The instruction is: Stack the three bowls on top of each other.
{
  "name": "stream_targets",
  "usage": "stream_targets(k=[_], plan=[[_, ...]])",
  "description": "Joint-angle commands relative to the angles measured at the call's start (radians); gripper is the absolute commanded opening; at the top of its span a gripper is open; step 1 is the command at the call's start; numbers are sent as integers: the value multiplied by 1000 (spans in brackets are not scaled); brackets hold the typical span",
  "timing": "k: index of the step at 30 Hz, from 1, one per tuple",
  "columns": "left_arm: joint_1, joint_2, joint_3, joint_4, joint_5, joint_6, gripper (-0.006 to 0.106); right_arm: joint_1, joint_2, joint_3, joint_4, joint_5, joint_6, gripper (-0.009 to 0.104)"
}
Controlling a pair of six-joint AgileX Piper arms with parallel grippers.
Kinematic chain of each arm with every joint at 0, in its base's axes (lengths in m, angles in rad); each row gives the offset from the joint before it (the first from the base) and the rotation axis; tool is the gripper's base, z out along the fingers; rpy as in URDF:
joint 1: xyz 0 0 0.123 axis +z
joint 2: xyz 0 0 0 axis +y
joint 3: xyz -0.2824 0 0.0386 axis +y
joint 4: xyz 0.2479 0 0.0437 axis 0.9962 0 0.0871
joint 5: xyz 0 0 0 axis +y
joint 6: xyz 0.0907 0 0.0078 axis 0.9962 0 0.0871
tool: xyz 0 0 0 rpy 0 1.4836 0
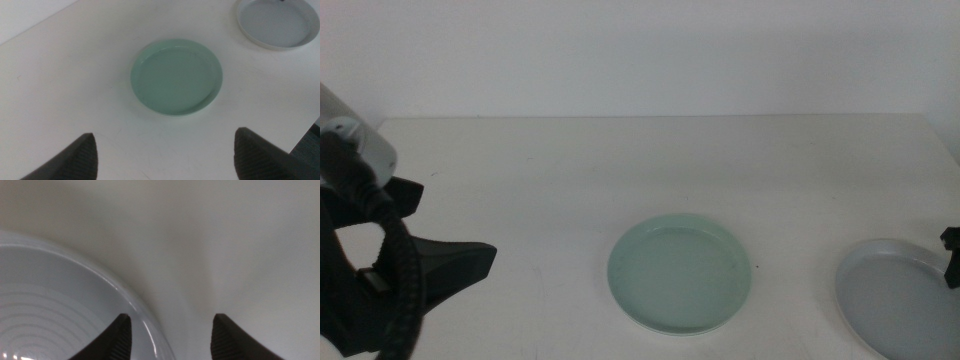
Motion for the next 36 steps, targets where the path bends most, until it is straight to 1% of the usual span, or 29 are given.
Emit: stream_targets(k=[1,4,6,8,13,18,19,20,22,25,29,30,34,36], plan=[[-5,-3,-26,-15,-56,-4,105,-8,-25,-25,13,21,-13,39],[-5,-3,-26,-15,-56,-4,105,-8,-4,-25,23,21,-13,36],[-5,-3,-26,-15,-56,-4,105,-8,6,-25,25,20,-15,32],[-5,-3,-26,-15,-56,-4,105,-8,11,-25,26,20,-24,24],[-5,-3,-26,-15,-56,-4,105,-8,14,-28,25,25,-28,-1],[-5,-3,-26,-15,-56,-4,105,7,-56,-42,54,65,2,-1],[-5,-3,-26,-15,-56,-4,105,14,-82,-44,70,70,28,-1],[-5,-3,-26,-15,-56,-4,105,25,-128,-57,89,85,97,-1],[-5,-3,-26,-15,-56,-4,105,42,-175,-89,85,116,170,-1],[-5,-3,-26,-15,-56,-4,105,89,-217,-164,75,191,206,-1],[-5,-3,-26,-15,-56,-4,105,190,-219,-281,98,236,245,-1],[-5,-3,-26,-15,-56,-4,105,257,-208,-334,115,236,270,-1],[-5,-3,-26,-15,-56,-4,105,413,-176,-410,128,241,292,-1],[-5,-3,-26,-15,-56,-4,105,473,-160,-426,136,240,316,-1]])
